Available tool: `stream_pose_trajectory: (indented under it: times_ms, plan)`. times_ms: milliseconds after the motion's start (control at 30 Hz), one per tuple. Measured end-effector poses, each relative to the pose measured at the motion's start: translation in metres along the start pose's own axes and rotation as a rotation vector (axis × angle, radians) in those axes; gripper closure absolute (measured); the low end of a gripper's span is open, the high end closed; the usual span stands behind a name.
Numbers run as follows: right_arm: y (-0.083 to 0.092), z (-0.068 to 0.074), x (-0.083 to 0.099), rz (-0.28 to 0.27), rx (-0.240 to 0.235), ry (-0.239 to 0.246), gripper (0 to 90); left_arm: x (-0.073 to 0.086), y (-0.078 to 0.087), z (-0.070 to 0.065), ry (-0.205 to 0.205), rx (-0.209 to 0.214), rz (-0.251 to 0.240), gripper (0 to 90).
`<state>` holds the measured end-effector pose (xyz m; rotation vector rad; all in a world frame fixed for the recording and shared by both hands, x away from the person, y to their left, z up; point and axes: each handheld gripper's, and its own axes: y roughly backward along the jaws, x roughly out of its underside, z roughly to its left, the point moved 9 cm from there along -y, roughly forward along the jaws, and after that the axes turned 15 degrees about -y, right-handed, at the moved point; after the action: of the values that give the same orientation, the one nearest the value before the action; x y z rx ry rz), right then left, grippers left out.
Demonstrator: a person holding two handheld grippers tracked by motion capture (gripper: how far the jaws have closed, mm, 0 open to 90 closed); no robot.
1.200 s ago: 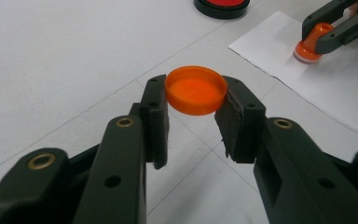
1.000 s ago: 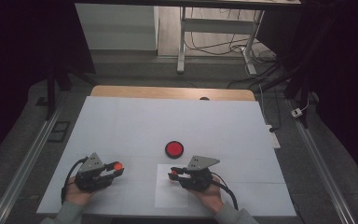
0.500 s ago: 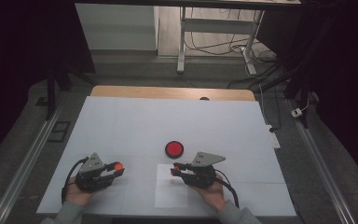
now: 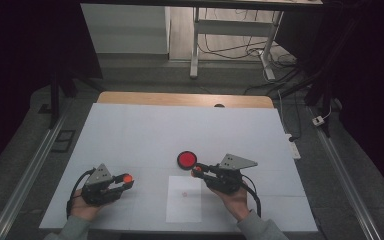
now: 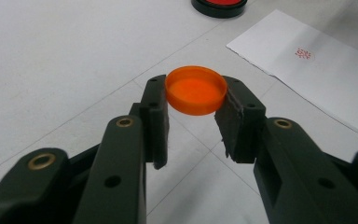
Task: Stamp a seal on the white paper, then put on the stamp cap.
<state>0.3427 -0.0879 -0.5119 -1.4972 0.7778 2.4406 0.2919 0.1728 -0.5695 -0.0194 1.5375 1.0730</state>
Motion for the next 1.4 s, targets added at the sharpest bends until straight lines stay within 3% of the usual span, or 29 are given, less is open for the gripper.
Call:
stream_pose_trajectory:
  times_ms: [333, 900, 1400]
  plan:
    - [0.015, -0.009, -0.017, -0.062, 0.019, -0.014, 72.3, 0.0, 0.001, 0.002, -0.001, -0.011, -0.003, 64.5]
    - [0.016, -0.01, -0.018, -0.069, 0.017, -0.015, 72.2, -0.004, 0.0, 0.0, -0.01, -0.01, -0.007, 64.5]
    - [0.014, -0.007, -0.017, -0.06, 0.008, -0.014, 72.2, -0.025, -0.005, -0.007, -0.054, 0.015, -0.041, 64.5]
